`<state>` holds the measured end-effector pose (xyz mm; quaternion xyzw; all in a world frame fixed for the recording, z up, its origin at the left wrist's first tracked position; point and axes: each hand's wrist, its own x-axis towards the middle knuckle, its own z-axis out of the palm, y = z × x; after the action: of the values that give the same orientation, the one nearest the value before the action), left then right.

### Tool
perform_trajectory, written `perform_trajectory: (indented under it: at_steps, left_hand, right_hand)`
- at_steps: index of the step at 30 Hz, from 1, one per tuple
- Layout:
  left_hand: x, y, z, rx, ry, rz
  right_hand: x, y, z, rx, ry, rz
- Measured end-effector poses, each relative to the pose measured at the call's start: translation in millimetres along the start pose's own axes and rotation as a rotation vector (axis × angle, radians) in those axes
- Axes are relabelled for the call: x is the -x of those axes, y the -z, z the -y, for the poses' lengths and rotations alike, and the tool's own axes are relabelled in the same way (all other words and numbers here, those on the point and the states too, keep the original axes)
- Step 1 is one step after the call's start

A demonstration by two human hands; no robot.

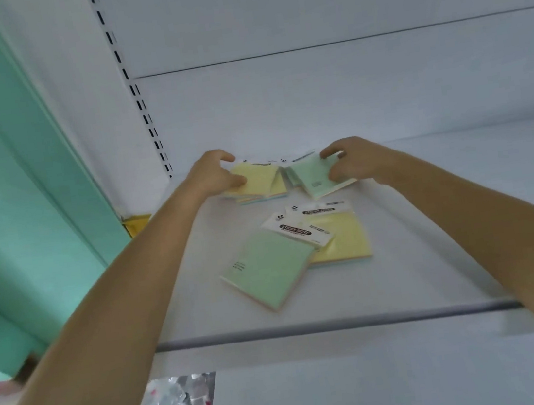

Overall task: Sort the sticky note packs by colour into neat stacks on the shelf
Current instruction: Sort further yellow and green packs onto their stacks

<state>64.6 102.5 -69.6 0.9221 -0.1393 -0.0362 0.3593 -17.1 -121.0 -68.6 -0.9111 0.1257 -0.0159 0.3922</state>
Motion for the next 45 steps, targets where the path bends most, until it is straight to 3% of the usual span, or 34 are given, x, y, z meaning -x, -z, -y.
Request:
perform_trajectory:
  at_steps: [5,11,16,21,28,36,45]
  left_hand:
    - [10,12,-3,0.222,0.006,0.068]
    - [12,3,-12,0.378,-0.014,0.025]
    - [15,-16,-41,0.421,-0.115,0.050]
    - [23,-46,-99,0.451,-0.206,0.061]
    - [41,-140,-198,0.509,-0.295,0.074]
    - [66,-271,-321,0.643,-0.271,-0.027]
    - [51,-352,-419,0.594,-0.309,-0.064]
  right_hand:
    - [13,5,-5,-0.069,-0.011,-0.024]
    - [33,14,-18,-0.191,0.002,-0.071]
    - [53,34,-40,-0.454,-0.055,-0.147]
    - [83,76,-82,-0.530,-0.018,-0.281]
    - [130,162,-167,-0.534,-0.034,-0.408]
    - [185,263,-283,-0.487,-0.089,-0.489]
    - [190,333,-366,-0.419,-0.123,-0.553]
